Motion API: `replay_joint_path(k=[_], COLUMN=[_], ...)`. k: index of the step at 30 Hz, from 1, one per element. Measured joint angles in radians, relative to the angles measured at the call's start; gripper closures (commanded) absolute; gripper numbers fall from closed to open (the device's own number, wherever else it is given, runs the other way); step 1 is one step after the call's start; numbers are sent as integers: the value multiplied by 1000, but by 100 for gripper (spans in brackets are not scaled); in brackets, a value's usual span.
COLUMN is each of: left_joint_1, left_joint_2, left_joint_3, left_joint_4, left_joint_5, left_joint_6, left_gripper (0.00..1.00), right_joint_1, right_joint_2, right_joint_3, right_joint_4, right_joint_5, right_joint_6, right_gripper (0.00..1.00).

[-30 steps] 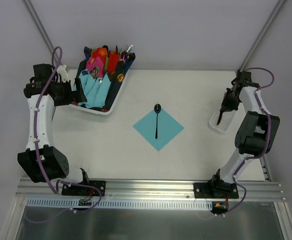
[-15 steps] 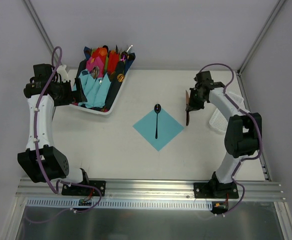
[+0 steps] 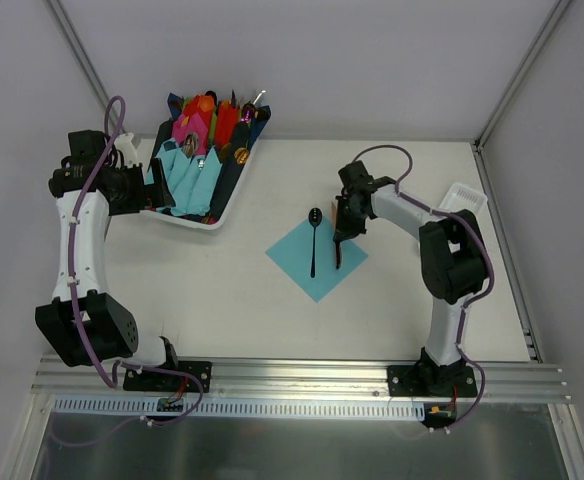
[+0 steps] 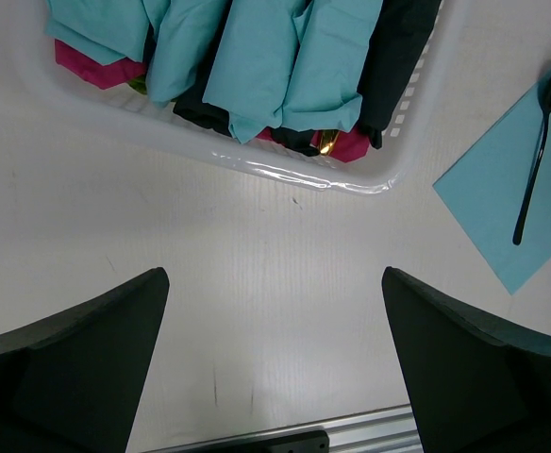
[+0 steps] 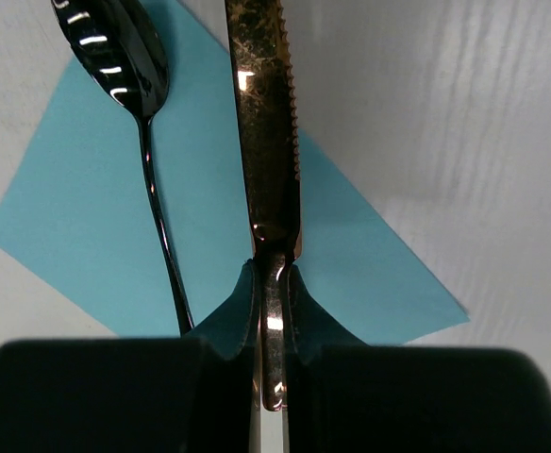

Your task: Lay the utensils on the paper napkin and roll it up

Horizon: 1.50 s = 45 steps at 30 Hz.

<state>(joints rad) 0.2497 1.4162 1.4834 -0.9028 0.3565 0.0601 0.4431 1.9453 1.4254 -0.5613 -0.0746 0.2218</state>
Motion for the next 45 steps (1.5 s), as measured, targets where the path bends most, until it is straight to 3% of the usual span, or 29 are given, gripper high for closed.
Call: replay_joint_path(k=[45], left_joint_1=[0], left_joint_2=[-10], left_joint_3=[-38], left_joint_4=[3], left_joint_5=[0], left_joint_6=[-2], left_gripper=[1], right_joint_1=[121], right_joint_2=[46], right_joint_3=[-17], right_joint_4=[46], right_joint_5=[37], right_joint_6=[108], right_gripper=[100])
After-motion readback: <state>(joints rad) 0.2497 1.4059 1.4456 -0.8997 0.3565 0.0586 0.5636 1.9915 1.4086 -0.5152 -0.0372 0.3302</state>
